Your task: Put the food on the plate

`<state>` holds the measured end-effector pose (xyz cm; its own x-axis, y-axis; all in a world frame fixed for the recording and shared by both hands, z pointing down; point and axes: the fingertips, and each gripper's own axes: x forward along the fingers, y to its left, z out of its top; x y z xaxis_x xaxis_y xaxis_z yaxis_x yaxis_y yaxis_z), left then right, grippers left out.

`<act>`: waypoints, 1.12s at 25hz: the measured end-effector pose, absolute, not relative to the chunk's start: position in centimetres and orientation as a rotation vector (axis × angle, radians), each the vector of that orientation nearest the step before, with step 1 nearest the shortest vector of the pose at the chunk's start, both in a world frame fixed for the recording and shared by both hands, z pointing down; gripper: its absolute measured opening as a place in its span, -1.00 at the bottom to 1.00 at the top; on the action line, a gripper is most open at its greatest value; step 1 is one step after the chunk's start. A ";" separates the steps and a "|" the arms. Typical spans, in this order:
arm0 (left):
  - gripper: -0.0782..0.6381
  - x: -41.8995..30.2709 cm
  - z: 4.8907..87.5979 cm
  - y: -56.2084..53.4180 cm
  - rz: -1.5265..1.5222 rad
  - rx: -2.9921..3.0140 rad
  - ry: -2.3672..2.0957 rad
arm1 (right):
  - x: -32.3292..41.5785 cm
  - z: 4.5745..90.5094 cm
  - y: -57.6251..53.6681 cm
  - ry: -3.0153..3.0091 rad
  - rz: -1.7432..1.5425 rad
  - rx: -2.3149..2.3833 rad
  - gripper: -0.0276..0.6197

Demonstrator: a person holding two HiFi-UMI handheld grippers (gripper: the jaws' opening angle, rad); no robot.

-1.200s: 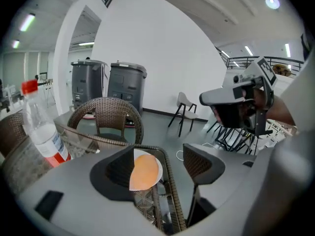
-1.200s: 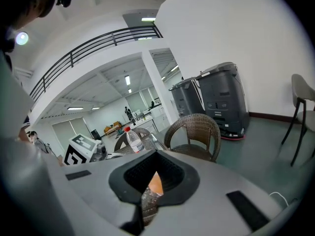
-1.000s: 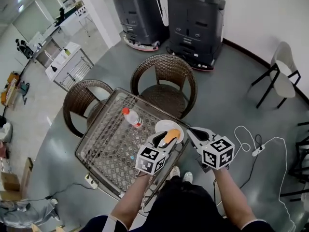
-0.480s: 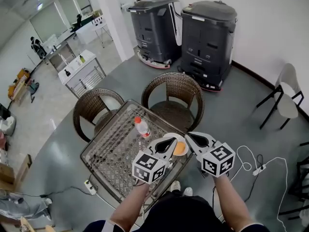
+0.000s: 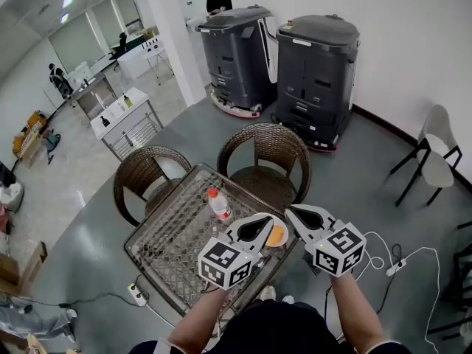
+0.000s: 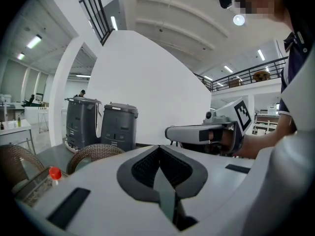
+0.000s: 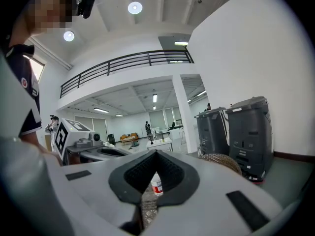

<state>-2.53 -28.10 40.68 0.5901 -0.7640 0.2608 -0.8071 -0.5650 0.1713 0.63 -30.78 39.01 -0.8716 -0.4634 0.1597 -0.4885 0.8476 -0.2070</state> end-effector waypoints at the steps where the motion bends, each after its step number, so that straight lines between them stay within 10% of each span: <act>1: -0.76 -2.5 40.4 -28.1 0.223 2.553 -1.289 | 0.6 38.6 -30.7 -2.926 0.360 0.752 -0.91; 28: -0.76 -1.5 38.2 -27.3 0.180 2.574 -1.291 | 1.4 35.6 -29.9 -2.999 0.308 0.751 -0.91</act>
<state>-1.55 -27.27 38.15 0.5985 -0.7696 0.2225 -0.8011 -0.5735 0.1710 1.36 -29.92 35.56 -0.8826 -0.4630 0.0817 -0.4699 0.8636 -0.1826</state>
